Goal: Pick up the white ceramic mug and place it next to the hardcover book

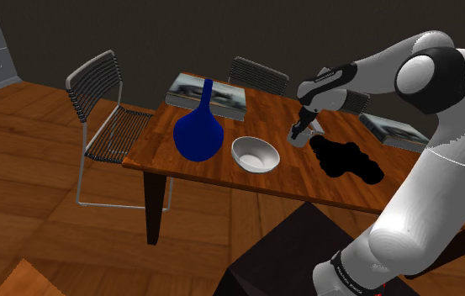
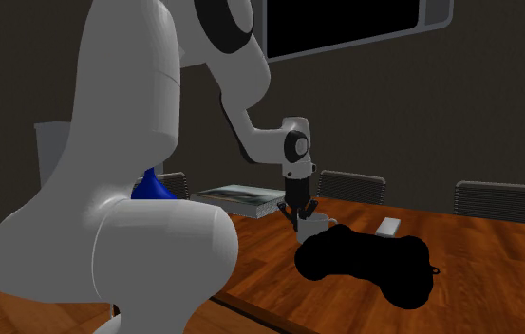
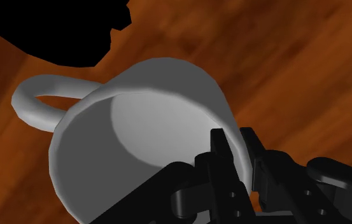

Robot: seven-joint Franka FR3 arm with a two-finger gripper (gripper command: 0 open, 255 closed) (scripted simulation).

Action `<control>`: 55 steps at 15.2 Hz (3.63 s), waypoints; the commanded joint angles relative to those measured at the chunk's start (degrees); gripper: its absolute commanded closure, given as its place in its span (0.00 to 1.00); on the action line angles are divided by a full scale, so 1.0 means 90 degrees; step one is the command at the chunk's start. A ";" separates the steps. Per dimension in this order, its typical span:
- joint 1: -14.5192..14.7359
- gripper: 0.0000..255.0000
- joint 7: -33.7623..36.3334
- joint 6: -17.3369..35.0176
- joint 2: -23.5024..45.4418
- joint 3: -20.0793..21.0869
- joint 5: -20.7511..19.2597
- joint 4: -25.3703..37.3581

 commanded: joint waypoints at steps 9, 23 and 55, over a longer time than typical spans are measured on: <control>0.0067 1.00 0.0177 -0.0531 -0.0358 -0.0073 -0.0267 0.0222; 0.0137 1.00 0.0414 -0.1644 -0.0891 -0.0119 -0.0627 0.0876; 0.1411 1.00 0.3062 -0.3253 0.1761 0.1101 -0.0111 0.4970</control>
